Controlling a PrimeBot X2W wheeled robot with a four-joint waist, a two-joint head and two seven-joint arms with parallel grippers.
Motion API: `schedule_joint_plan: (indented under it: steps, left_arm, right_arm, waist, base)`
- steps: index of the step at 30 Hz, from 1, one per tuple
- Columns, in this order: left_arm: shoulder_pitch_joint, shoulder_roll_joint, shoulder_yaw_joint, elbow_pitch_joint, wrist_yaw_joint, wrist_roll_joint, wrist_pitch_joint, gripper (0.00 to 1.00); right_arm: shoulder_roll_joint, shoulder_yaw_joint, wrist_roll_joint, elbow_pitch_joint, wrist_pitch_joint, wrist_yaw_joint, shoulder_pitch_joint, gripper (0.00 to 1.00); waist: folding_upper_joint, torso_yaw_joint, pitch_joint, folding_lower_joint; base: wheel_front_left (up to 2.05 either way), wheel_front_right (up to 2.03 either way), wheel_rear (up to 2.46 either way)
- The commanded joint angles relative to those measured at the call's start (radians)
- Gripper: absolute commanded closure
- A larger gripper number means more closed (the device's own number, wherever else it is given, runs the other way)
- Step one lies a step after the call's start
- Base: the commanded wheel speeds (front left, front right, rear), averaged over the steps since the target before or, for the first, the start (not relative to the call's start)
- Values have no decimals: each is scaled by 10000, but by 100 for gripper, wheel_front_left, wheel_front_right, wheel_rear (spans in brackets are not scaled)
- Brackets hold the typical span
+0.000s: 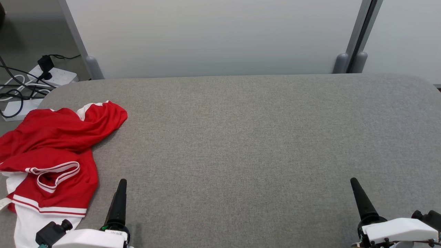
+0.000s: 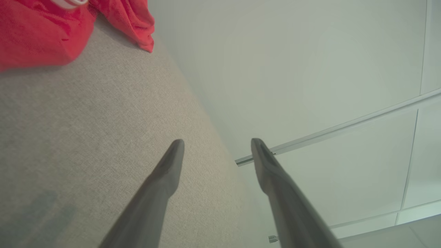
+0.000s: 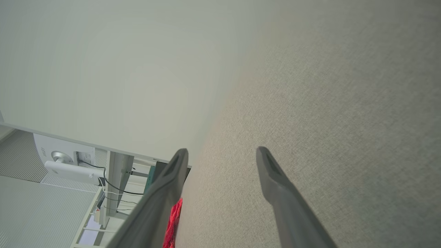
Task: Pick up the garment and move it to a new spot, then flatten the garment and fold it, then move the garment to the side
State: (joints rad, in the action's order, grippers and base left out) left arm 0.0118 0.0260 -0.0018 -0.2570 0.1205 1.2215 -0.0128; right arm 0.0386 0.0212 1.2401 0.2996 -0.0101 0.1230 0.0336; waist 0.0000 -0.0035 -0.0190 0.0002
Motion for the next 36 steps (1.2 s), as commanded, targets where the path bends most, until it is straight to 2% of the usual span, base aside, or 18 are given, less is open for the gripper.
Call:
schedule_joint_plan:
  steps: [1,23,36]
  left_arm:
    - [-524,150,57,372,-36,-465,-119,0]
    - [-622,175,-402,869,-631,-3953,-764,0]
    - [-721,190,-581,1083,-880,-5398,-1145,0]
  right_arm:
    - [144,208,-402,-337,-145,46,437,0]
    - [214,992,-3208,-655,-790,54,677,0]
    - [248,1306,-4516,-785,-1171,59,794,0]
  waist:
    - [0,-1,-11,-1]
    - [0,-6,-93,-1]
    - [0,14,-165,-1]
  base:
    - [0,0,0]
    - [0,0,0]
    - [0,0,0]
